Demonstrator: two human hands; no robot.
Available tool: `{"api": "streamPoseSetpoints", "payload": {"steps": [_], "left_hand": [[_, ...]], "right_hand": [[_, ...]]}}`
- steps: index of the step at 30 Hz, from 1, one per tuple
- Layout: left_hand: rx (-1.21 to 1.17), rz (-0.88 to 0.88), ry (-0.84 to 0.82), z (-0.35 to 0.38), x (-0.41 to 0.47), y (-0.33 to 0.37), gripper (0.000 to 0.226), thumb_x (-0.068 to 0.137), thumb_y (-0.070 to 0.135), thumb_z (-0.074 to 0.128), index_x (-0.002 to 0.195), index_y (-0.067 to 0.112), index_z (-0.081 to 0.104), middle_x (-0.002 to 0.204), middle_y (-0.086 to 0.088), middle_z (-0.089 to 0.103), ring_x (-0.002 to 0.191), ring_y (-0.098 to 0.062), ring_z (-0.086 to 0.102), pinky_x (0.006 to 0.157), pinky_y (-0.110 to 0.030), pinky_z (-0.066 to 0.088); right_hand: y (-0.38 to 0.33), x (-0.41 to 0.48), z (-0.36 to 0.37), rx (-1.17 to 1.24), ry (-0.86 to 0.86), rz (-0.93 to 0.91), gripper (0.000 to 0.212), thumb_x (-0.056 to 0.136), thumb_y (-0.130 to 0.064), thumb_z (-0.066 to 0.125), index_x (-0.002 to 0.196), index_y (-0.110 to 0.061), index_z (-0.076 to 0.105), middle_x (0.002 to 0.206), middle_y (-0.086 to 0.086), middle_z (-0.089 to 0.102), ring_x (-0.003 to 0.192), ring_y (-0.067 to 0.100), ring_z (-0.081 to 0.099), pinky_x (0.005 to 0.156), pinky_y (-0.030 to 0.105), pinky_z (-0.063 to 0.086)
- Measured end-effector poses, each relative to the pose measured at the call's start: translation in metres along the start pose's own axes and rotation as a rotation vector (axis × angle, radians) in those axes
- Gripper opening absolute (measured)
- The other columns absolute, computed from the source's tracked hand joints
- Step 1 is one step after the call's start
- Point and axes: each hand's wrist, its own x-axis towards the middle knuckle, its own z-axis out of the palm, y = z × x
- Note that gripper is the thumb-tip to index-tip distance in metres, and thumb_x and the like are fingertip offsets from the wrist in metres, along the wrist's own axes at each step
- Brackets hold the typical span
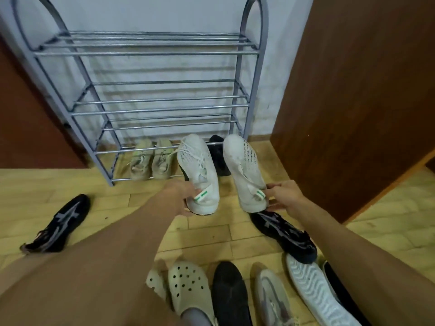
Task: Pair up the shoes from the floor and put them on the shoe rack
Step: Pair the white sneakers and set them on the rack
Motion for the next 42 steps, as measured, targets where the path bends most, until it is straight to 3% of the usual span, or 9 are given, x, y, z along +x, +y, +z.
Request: {"api": "streamPoseSetpoints", "payload": {"steps": [5, 12, 18, 23, 26, 30, 34, 39, 42], "left_hand": [[0.011, 0.036, 0.05, -0.015, 0.042, 0.031, 0.024, 0.088, -0.013, 0.051, 0.071, 0.003, 0.054, 0.081, -0.013, 0.058, 0.069, -0.025, 0.054, 0.082, -0.051, 0.047], [0.075, 0.093, 0.077, -0.012, 0.114, 0.088, 0.012, 0.086, -0.01, 0.057, 0.078, -0.001, 0.058, 0.075, -0.011, 0.059, 0.087, -0.031, 0.056, 0.087, -0.054, 0.05], [0.065, 0.15, 0.151, -0.005, 0.189, 0.137, 0.018, 0.087, -0.005, 0.06, 0.07, -0.002, 0.055, 0.068, -0.013, 0.058, 0.062, -0.028, 0.056, 0.064, -0.049, 0.054], [0.081, 0.156, 0.135, -0.003, 0.233, 0.164, 0.02, 0.087, 0.001, 0.063, 0.069, 0.001, 0.054, 0.069, -0.016, 0.056, 0.062, -0.026, 0.055, 0.065, -0.046, 0.056], [0.085, 0.116, 0.148, 0.003, 0.247, 0.168, 0.019, 0.089, 0.008, 0.061, 0.073, 0.002, 0.053, 0.068, -0.015, 0.055, 0.058, -0.023, 0.053, 0.061, -0.039, 0.052], [0.106, 0.097, 0.102, 0.003, 0.248, 0.162, 0.017, 0.088, 0.015, 0.064, 0.079, 0.003, 0.056, 0.074, -0.012, 0.053, 0.059, -0.019, 0.047, 0.065, -0.034, 0.045], [0.039, 0.142, 0.084, 0.008, 0.229, 0.162, 0.033, 0.088, 0.024, 0.064, 0.111, 0.001, 0.057, 0.093, -0.012, 0.056, 0.072, -0.021, 0.052, 0.076, -0.034, 0.044], [0.025, 0.143, 0.076, 0.019, 0.179, 0.137, 0.055, 0.091, 0.035, 0.054, 0.139, 0.01, 0.043, 0.134, -0.012, 0.048, 0.11, -0.031, 0.052, 0.092, -0.041, 0.045], [0.143, 0.163, 0.062, 0.031, 0.145, 0.111, 0.052, 0.089, 0.038, 0.056, 0.133, 0.01, 0.046, 0.128, -0.011, 0.051, 0.105, -0.03, 0.054, 0.083, -0.037, 0.047]], "right_hand": [[-0.04, 0.036, 0.03, 0.082, -0.005, -0.043, 0.019, 0.078, 0.004, 0.073, 0.073, -0.008, 0.059, 0.08, 0.008, 0.065, 0.09, 0.031, 0.068, 0.077, 0.046, 0.059], [-0.086, 0.112, 0.065, 0.171, 0.034, -0.031, 0.022, 0.076, -0.003, 0.078, 0.075, -0.007, 0.056, 0.08, 0.009, 0.064, 0.081, 0.028, 0.065, 0.068, 0.042, 0.059], [-0.112, 0.178, 0.085, 0.242, 0.064, -0.011, 0.028, 0.076, -0.001, 0.077, 0.067, -0.012, 0.053, 0.07, 0.004, 0.059, 0.081, 0.027, 0.063, 0.072, 0.045, 0.058], [-0.123, 0.221, 0.094, 0.288, 0.088, -0.016, 0.024, 0.078, -0.002, 0.075, 0.071, -0.016, 0.057, 0.073, 0.002, 0.061, 0.088, 0.028, 0.066, 0.079, 0.043, 0.058], [-0.123, 0.238, 0.096, 0.274, 0.128, -0.003, 0.016, 0.082, -0.002, 0.072, 0.096, -0.009, 0.068, 0.088, 0.008, 0.066, 0.094, 0.031, 0.068, 0.08, 0.046, 0.059], [-0.118, 0.242, 0.096, 0.263, 0.138, 0.007, 0.027, 0.088, -0.005, 0.066, 0.116, -0.007, 0.066, 0.113, 0.012, 0.067, 0.102, 0.032, 0.067, 0.082, 0.043, 0.059], [-0.113, 0.225, 0.088, 0.248, 0.083, 0.004, 0.026, 0.094, -0.006, 0.058, 0.119, -0.008, 0.063, 0.102, 0.007, 0.065, 0.096, 0.024, 0.065, 0.091, 0.042, 0.055], [-0.091, 0.178, 0.056, 0.073, -0.013, 0.027, 0.023, 0.095, -0.007, 0.055, 0.116, -0.012, 0.062, 0.109, 0.006, 0.059, 0.095, 0.021, 0.058, 0.077, 0.034, 0.055], [-0.061, 0.148, 0.024, -0.092, -0.066, 0.027, 0.024, 0.094, -0.013, 0.057, 0.118, -0.012, 0.06, 0.122, 0.008, 0.059, 0.096, 0.021, 0.06, 0.073, 0.03, 0.054]]}}
